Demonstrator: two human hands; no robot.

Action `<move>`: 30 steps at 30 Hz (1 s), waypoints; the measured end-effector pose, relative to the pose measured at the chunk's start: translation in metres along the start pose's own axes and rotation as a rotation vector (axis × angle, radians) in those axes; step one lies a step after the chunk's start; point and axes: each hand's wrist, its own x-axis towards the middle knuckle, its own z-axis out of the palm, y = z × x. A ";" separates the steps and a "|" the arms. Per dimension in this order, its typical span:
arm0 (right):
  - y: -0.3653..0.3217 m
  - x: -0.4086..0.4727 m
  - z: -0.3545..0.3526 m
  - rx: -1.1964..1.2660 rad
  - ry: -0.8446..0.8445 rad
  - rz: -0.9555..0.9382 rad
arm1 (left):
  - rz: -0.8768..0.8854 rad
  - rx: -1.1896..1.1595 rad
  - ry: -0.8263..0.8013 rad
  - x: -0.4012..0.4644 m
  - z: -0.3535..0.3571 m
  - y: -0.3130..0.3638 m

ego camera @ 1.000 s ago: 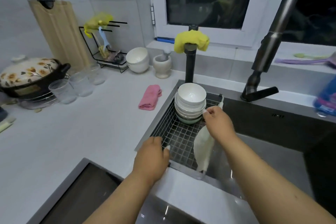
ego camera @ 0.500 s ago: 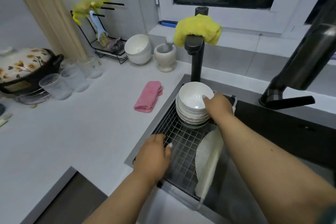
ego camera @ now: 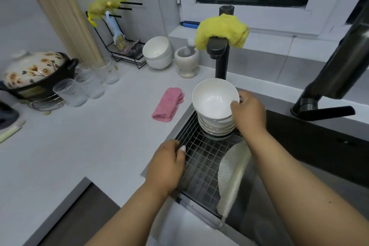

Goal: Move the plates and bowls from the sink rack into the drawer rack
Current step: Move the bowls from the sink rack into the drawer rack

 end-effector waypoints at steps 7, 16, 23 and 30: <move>-0.039 -0.066 0.017 0.063 -0.284 -0.082 | -0.328 -0.811 0.062 -0.013 -0.041 0.015; -0.083 -0.150 0.053 0.388 -0.593 -0.108 | -0.481 -1.180 0.272 -0.084 -0.088 -0.032; -0.123 -0.259 0.079 0.686 -1.166 0.122 | -0.551 -1.245 0.519 -0.195 -0.140 -0.088; -0.164 -0.411 0.094 0.766 -1.497 0.231 | -0.697 -1.205 0.753 -0.348 -0.189 -0.134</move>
